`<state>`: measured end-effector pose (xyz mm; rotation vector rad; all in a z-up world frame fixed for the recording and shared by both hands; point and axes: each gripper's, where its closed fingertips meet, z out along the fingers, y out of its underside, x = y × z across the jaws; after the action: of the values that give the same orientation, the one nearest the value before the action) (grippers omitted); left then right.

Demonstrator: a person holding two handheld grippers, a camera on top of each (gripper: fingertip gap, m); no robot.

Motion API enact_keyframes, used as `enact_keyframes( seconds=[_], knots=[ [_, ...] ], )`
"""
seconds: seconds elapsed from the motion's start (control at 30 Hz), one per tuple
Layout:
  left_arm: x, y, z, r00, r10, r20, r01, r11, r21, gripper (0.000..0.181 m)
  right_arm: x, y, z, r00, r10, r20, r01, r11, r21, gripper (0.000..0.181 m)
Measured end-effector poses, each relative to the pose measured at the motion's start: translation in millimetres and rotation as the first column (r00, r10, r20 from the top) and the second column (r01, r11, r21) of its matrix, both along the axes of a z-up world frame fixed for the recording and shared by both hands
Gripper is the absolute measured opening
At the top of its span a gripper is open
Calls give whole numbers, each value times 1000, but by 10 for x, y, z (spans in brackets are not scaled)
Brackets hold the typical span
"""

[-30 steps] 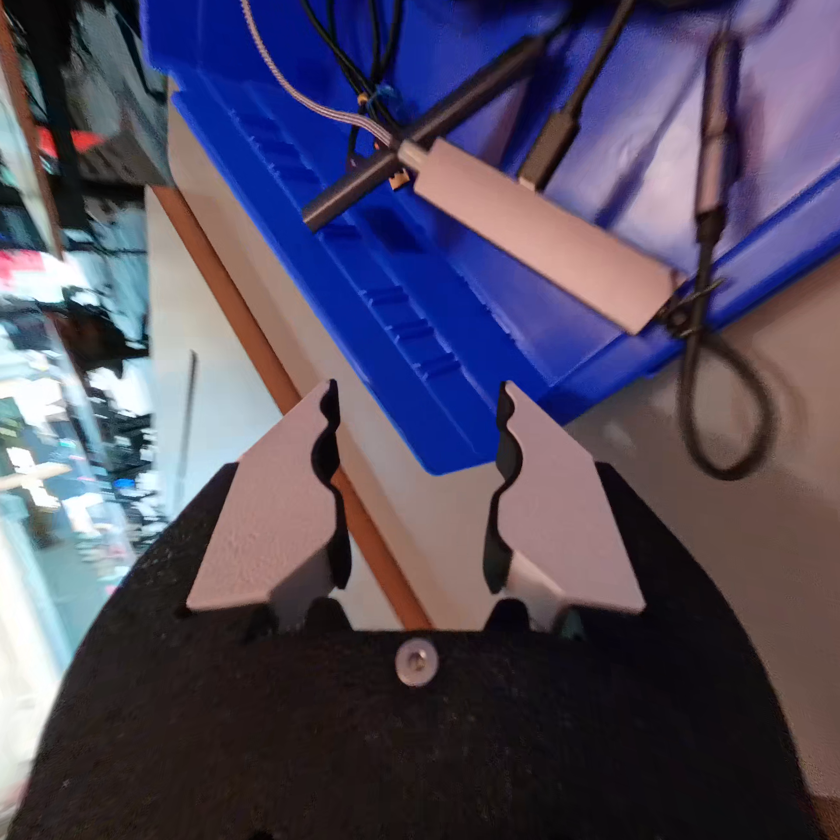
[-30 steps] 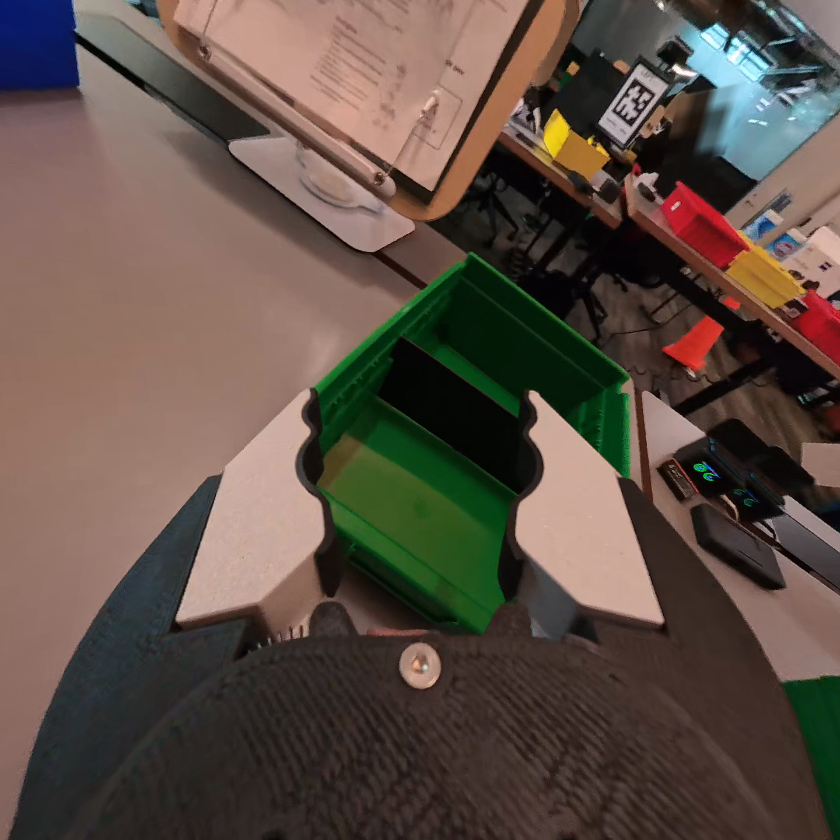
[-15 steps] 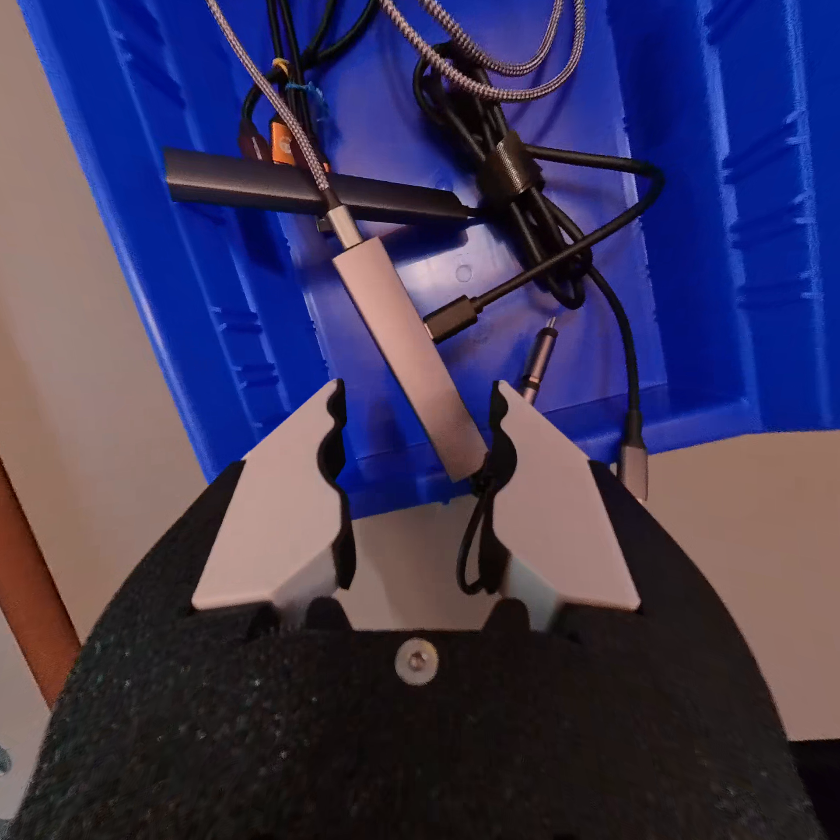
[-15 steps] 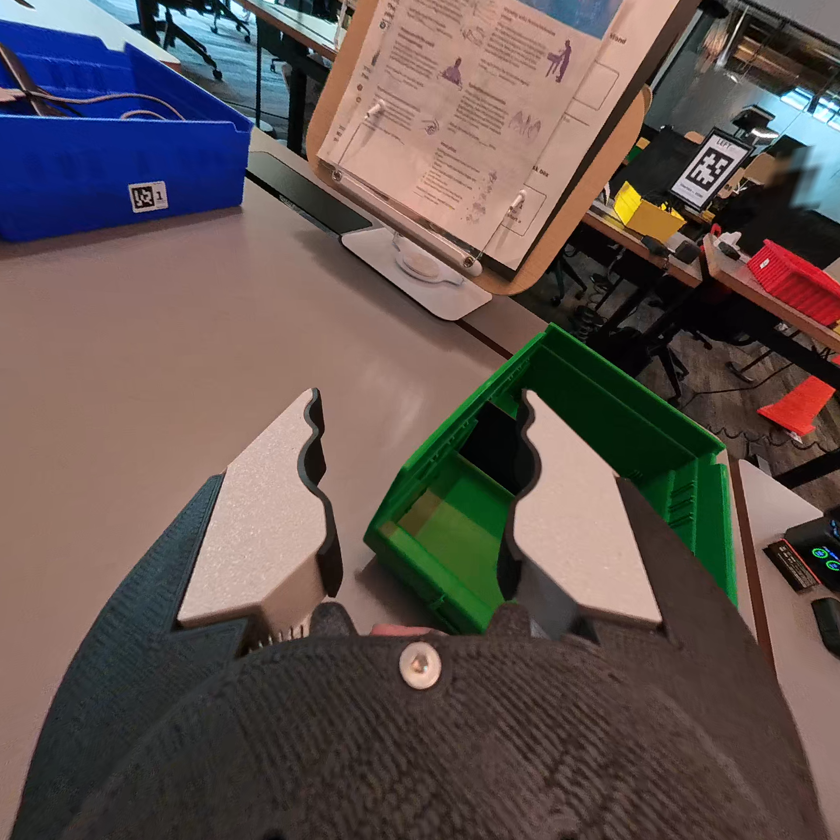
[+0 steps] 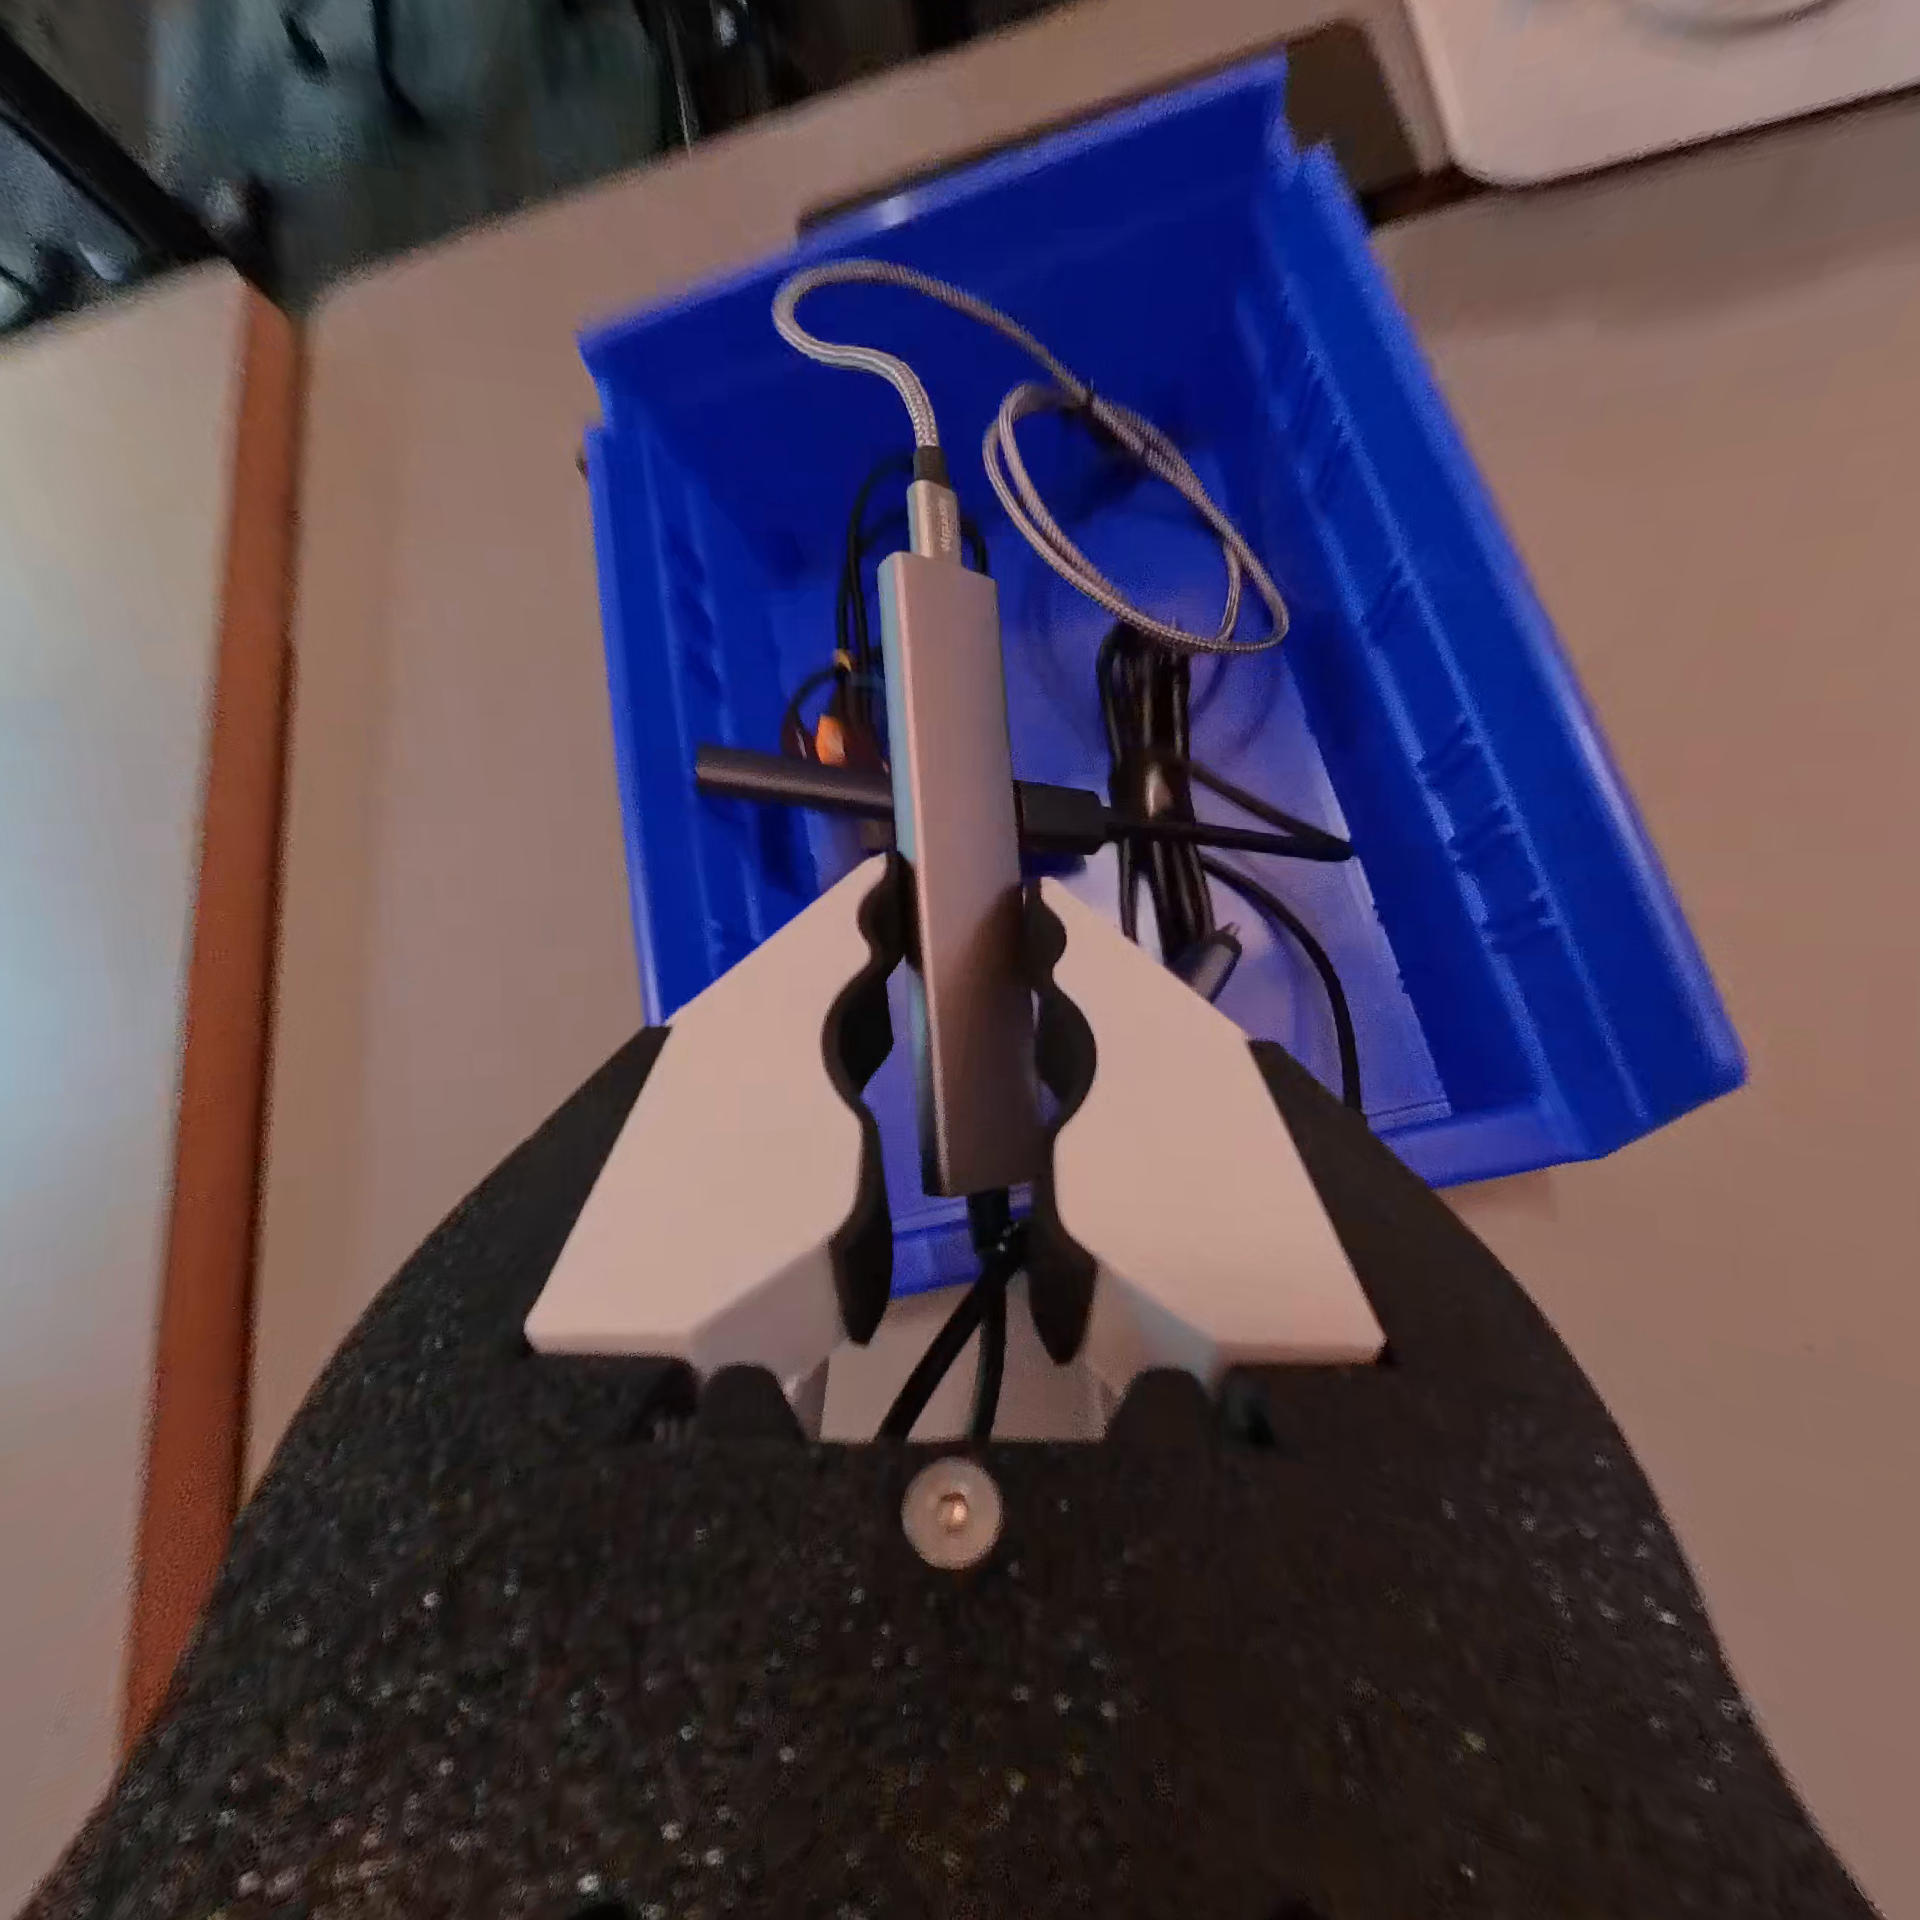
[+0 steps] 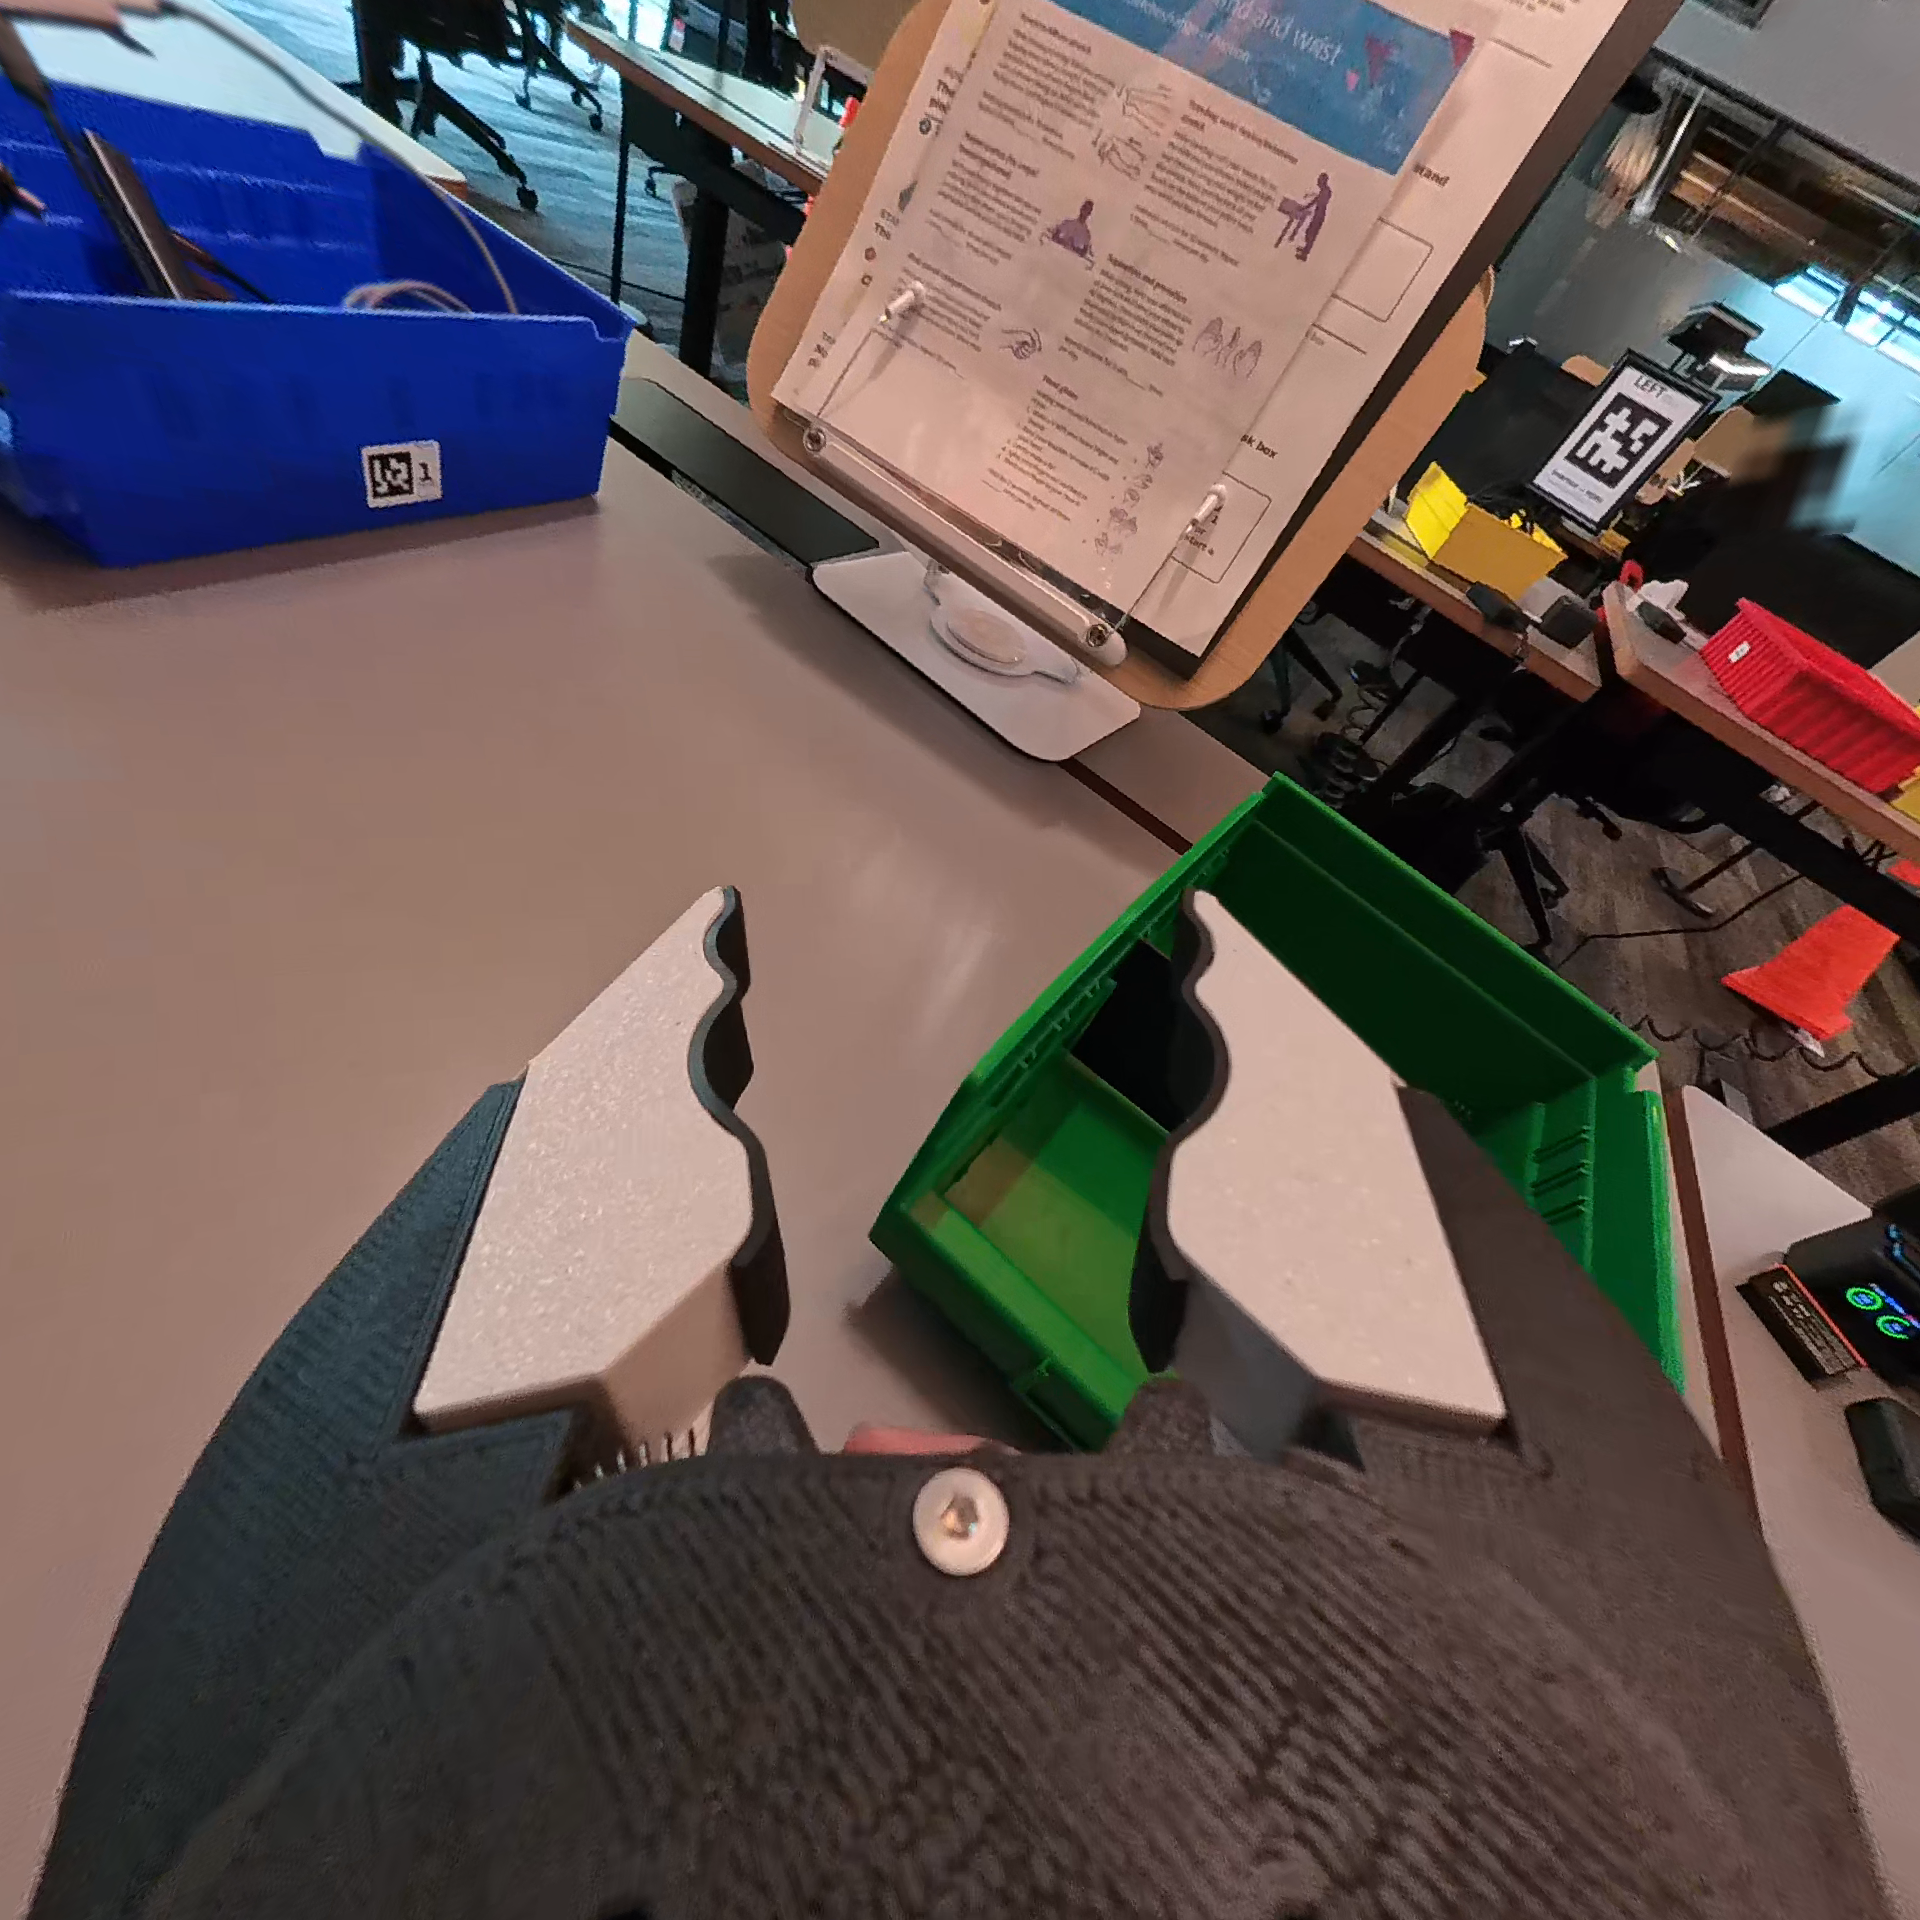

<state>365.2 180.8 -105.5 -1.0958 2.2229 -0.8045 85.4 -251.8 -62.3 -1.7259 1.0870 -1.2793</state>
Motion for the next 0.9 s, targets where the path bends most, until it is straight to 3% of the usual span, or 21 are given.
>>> enact_keyframes(
  seconds=[0.03, 0.2, 0.37, 0.53, 0.63, 0.77, 0.9],
  knots=[
    [-10, -25, 125, 999, -20, 48, 19, 1000, 13, 19, 0, 21, 9, 1000, 5, 4, -5, 1000, 6, 81],
    [-139, -145, 794, 951, -99, 294, 70, 992, 106, 19, 4, 140, 50, 999, 26, 19, -26, 1000, -13, 80],
    [-295, -229, 1618, 832, -82, 549, 34, 995, 96, 19, 18, 217, 80, 998, 43, 39, -42, 999, -30, 79],
    [-566, -350, 2351, 699, -66, 712, 56, 998, 38, 19, 41, 219, 38, 999, 40, 30, -39, 999, -38, 79],
    [-810, -493, 2673, 651, -93, 753, 118, 993, 21, 19, 49, 229, 43, 998, 44, 34, -44, 999, -20, 79],
    [-1178, -864, 2729, 652, -218, 727, 266, 963, 50, 19, 17, 458, 197, 987, 134, 94, -141, 987, 75, 79],
    [-1485, -1343, 2304, 653, -381, 655, 419, 902, 106, 20, -60, 902, 490, 933, 271, 236, -320, 925, 205, 81]
  ],
)
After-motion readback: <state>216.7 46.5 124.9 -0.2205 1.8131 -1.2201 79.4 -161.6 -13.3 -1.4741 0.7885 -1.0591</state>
